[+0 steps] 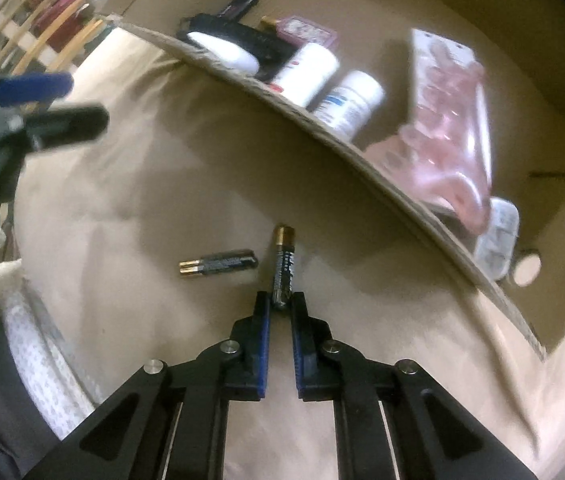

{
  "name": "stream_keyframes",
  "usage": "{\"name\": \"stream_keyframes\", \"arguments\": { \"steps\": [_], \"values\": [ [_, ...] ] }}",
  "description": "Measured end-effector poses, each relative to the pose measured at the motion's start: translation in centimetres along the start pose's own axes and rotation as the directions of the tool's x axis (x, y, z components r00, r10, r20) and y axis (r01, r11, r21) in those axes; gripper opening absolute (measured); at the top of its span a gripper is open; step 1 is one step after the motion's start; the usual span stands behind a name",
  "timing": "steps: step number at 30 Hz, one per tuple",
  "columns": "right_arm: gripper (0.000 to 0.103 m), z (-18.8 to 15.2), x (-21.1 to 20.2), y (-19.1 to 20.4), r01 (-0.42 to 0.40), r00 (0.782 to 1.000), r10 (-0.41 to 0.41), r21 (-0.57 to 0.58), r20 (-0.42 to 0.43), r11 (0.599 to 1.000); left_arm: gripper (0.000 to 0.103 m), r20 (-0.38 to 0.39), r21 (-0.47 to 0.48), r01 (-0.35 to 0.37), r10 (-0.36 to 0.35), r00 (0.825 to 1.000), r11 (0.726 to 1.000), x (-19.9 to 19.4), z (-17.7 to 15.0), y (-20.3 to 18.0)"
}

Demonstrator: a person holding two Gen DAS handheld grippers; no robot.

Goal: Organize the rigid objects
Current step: 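Grasp one AA battery upright with the right gripper, then carry the battery into the box and open the right gripper beside the earbud case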

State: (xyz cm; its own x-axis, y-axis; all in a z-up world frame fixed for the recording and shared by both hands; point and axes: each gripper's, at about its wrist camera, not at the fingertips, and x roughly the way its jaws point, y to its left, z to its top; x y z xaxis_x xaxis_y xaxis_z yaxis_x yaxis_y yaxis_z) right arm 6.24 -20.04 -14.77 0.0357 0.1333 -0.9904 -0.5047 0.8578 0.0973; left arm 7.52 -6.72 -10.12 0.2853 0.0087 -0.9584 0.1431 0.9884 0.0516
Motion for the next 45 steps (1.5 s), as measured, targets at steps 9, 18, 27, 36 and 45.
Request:
{"name": "stream_keyframes", "arguments": {
  "steps": [9,18,27,36,45],
  "values": [
    [0.013,1.5,0.7,-3.8,-0.051,0.999,0.051,0.180,0.006,0.982,0.060,-0.001,-0.004,-0.028,0.028,1.000,1.000,0.8,-0.2,-0.1],
    [0.010,1.4,-1.2,-1.9,-0.075,0.997,0.066,0.251,0.045,0.965,0.060,-0.061,0.079,0.030,-0.025,0.998,0.996,2.1,-0.7,-2.3],
    [0.010,-3.7,-7.6,-6.2,-0.157,0.972,0.046,0.486,0.232,0.860,0.040,-0.191,0.322,0.096,-0.035,0.981,0.942,6.8,-1.8,-10.3],
    [0.010,-4.6,-8.8,-6.5,-0.132,0.965,0.008,0.457,0.264,0.879,0.009,-0.189,0.195,0.026,0.012,0.982,0.981,7.1,-0.3,-10.7],
    [0.010,-3.4,-8.1,-4.8,-0.092,0.961,-0.013,0.360,0.277,0.928,0.009,-0.124,0.032,-0.078,0.081,0.989,0.996,5.2,0.6,-6.2]
  ]
}}
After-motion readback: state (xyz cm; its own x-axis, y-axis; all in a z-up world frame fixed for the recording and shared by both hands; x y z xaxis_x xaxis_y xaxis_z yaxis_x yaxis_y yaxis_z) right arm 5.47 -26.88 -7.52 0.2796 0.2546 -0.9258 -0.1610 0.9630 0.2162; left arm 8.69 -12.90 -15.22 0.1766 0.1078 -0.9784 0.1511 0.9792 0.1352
